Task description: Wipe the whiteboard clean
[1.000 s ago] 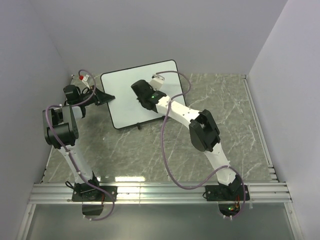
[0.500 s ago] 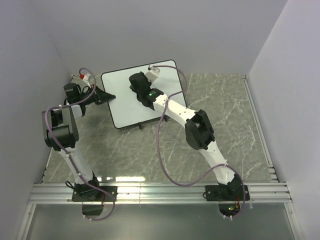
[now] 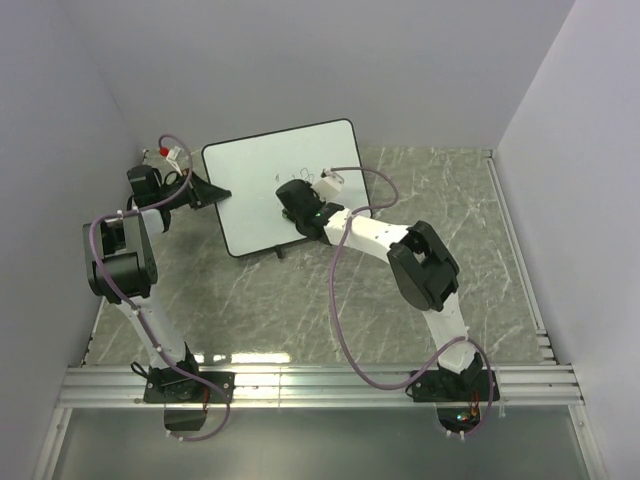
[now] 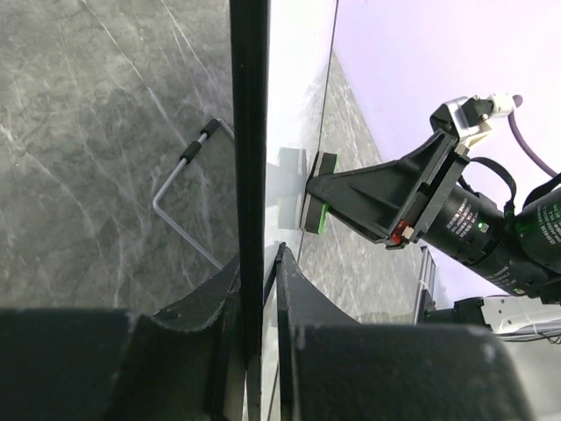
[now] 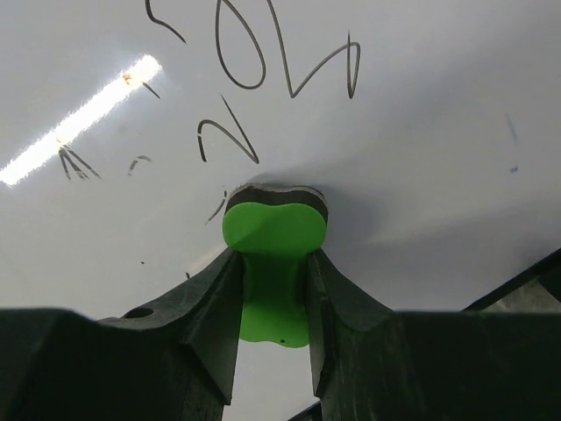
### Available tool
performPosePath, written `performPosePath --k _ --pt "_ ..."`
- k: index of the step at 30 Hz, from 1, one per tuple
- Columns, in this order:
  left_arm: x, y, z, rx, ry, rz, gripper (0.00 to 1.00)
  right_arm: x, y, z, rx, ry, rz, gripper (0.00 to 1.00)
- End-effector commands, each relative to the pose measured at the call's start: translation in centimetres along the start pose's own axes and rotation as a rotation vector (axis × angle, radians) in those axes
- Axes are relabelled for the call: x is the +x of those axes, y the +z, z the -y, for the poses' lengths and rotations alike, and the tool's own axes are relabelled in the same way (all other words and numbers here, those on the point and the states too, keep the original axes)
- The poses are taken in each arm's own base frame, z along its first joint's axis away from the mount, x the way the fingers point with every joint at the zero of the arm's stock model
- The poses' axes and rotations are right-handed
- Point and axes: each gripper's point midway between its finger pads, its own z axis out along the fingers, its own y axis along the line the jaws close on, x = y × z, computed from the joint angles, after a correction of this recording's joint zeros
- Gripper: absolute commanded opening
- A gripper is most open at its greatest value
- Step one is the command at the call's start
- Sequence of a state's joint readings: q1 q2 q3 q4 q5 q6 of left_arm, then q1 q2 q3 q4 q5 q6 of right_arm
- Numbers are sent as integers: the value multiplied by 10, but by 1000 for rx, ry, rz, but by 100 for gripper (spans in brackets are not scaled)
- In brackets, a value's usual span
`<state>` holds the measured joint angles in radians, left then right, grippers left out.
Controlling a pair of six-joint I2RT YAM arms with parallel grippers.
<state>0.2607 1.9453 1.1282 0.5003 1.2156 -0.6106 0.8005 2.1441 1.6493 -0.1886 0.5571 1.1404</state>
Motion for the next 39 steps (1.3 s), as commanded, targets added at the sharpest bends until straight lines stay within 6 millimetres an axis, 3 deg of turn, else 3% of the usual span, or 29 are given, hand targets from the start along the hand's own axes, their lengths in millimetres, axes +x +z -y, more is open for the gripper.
performPosePath --k 1,3,6,8,9,10,12,15,19,23,24,28,33,39 --pt "-29 -4 23 2 128 38 0 23 13 35 90 -16 -36 0" --pt "-27 -2 23 0 126 33 0 15 15 25 74 -29 -14 0" --pt "-25 0 23 -5 133 23 0 -20 22 -14 25 -4 53 0" --pt "-26 1 24 -10 137 21 0 -33 30 -27 13 -3 63 0" --pt "-25 2 25 -10 144 19 0 -39 42 -23 32 -5 71 0" --pt "-25 1 25 -11 141 16 0 -54 42 -39 -2 14 94 0" --pt "-24 1 26 -14 148 15 0 -66 51 -46 -25 20 127 0" --pt "-23 1 26 -18 146 11 0 -83 67 -37 -17 21 166 0" --pt "-23 0 24 -22 146 10 0 -109 92 -2 50 82 158 0" --pt "-23 1 24 -27 145 9 0 -125 91 36 141 128 163 0" --pt "-23 0 24 -26 147 9 0 -123 88 48 172 124 148 0" --pt "-24 1 24 -26 147 11 0 -105 83 55 173 152 80 0" --pt "-25 1 23 -32 153 10 0 -55 71 11 88 125 -10 0" --pt "-24 1 22 -41 154 6 0 1 51 -17 52 153 -97 0"
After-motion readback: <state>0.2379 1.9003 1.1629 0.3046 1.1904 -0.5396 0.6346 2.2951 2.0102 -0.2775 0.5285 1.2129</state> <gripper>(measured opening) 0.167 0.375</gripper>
